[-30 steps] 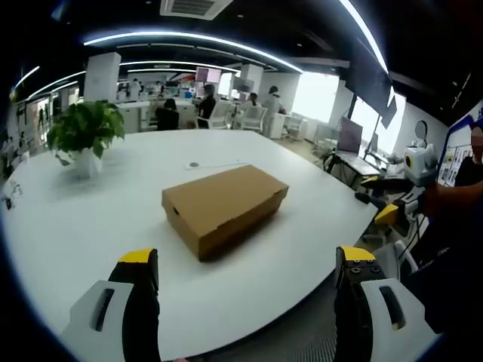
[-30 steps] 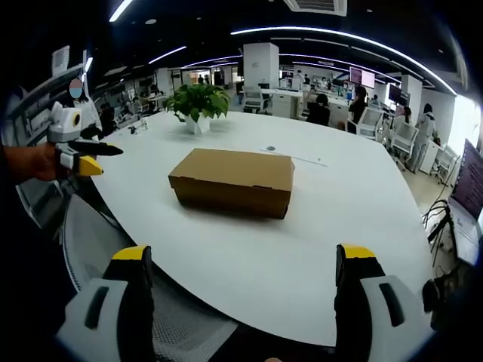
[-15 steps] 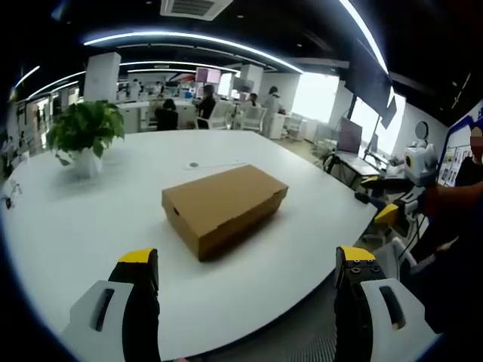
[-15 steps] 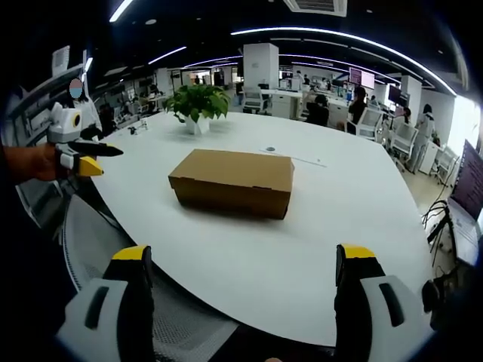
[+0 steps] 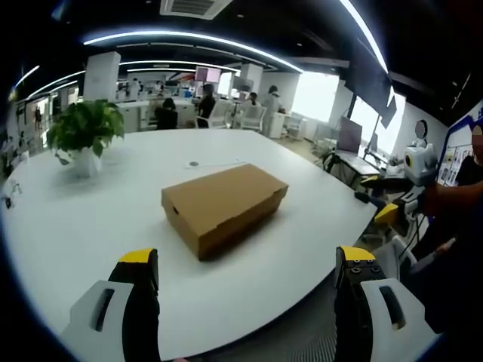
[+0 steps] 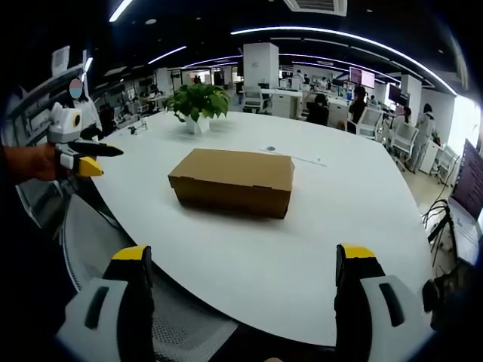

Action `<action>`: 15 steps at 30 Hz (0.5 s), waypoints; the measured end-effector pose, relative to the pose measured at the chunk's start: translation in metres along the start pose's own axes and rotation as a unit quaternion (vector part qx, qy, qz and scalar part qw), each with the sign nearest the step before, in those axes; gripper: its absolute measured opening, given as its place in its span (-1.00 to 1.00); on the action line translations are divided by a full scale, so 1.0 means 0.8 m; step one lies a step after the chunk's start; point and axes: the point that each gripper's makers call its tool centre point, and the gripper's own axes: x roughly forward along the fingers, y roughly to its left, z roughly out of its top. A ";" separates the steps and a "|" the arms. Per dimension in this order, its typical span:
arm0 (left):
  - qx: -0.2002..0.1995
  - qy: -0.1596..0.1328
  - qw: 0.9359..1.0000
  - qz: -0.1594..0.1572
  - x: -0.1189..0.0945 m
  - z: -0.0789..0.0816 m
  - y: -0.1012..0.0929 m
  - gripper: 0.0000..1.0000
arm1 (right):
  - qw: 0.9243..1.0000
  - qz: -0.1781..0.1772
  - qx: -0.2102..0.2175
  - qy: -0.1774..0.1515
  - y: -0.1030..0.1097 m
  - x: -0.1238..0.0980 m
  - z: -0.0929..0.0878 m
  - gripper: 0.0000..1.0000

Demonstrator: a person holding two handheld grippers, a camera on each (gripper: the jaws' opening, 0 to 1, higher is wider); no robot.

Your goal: Operate the shoe box by opening the lid, removing the specified soft item, and placing it in the target area until the item is outside and the box remains undamaged.

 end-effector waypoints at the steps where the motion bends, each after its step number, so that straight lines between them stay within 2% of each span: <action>1: -0.001 0.000 1.000 -0.001 0.000 0.000 0.000 0.99 | 1.000 -0.001 -0.002 0.001 0.000 0.001 0.000 0.92; 15: -0.002 0.005 1.000 -0.001 0.004 -0.001 0.002 0.99 | 1.000 0.004 -0.001 0.005 0.000 0.006 0.000 0.92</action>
